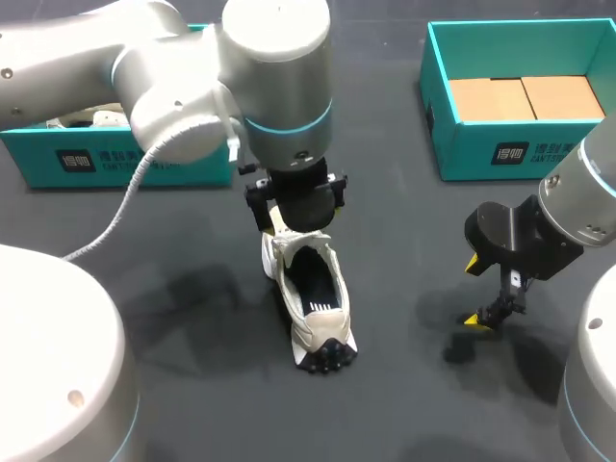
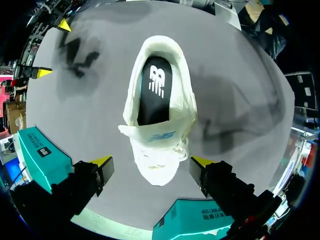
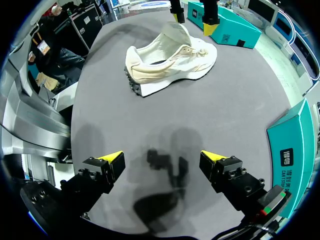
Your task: Take the shoe out of the shoebox, open the shoe tongue, remove and reinsert the insole, then place the shoe into the shoebox
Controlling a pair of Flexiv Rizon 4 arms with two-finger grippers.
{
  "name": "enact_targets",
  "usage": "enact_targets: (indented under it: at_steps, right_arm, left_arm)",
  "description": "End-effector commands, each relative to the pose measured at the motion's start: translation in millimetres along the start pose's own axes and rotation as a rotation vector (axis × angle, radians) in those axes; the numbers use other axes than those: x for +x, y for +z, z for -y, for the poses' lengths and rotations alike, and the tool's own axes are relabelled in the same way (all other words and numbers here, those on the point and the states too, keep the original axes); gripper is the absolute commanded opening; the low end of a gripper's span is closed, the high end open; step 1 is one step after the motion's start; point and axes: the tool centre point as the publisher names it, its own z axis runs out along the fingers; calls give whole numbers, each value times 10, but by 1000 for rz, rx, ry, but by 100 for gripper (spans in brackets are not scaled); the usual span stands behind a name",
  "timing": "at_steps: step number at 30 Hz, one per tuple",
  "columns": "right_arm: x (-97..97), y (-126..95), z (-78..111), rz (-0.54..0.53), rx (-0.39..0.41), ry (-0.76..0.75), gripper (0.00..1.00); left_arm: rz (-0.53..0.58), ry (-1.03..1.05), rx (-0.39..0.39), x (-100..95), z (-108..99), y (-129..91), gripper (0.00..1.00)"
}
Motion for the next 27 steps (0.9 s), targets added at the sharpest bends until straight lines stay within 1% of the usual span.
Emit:
enact_targets:
  at_steps: [1, 3, 7, 10, 13, 14, 16, 17, 18, 19, 20, 21, 22, 23, 24, 25, 27]
  right_arm:
    - [18, -5, 8, 3, -1, -1, 100]
    - [18, -5, 8, 3, -1, -1, 100]
    - [18, -5, 8, 3, -1, -1, 100]
    - [18, -5, 8, 3, -1, -1, 100]
    - [18, -5, 8, 3, -1, -1, 100]
    - [18, -5, 8, 3, -1, -1, 100]
    - [18, -5, 8, 3, -1, -1, 100]
    - [18, -5, 8, 3, -1, -1, 100]
    - [18, -5, 8, 3, -1, -1, 100]
    - [18, -5, 8, 3, -1, -1, 100]
    - [18, -5, 8, 3, -1, -1, 100]
    - [18, -5, 8, 3, -1, -1, 100]
    - [18, -5, 8, 3, -1, -1, 100]
    - [18, -5, 8, 3, -1, -1, 100]
    - [18, -5, 8, 3, -1, -1, 100]
    - [18, -5, 8, 3, -1, -1, 100]
    - [18, -5, 8, 3, -1, -1, 100]
  left_arm:
    - [6, 5, 19, 73, -172, -86, 100]
    - [6, 8, 26, 83, -238, -125, 100]
    - [13, 27, 68, 92, -392, -189, 100]
    - [3, 42, 72, 88, -457, -220, 100]
    - [12, 60, 103, 85, -504, -275, 94]
    - [11, 61, 103, 84, -512, -291, 83]
    - [20, 73, 129, 85, -526, -325, 54]
    - [20, 73, 127, 86, -527, -335, 49]
    - [18, 72, 126, 85, -521, -345, 49]
    - [15, 72, 123, 84, -514, -349, 46]
    - [16, 72, 122, 84, -505, -353, 40]
    - [18, 74, 123, 84, -497, -355, 36]
    - [18, 74, 123, 82, -492, -354, 37]
    - [20, 75, 125, 80, -478, -350, 34]
    - [20, 78, 127, 76, -462, -343, 25]
    - [19, 79, 129, 74, -454, -339, 22]
    - [20, 85, 138, 65, -416, -322, 23]
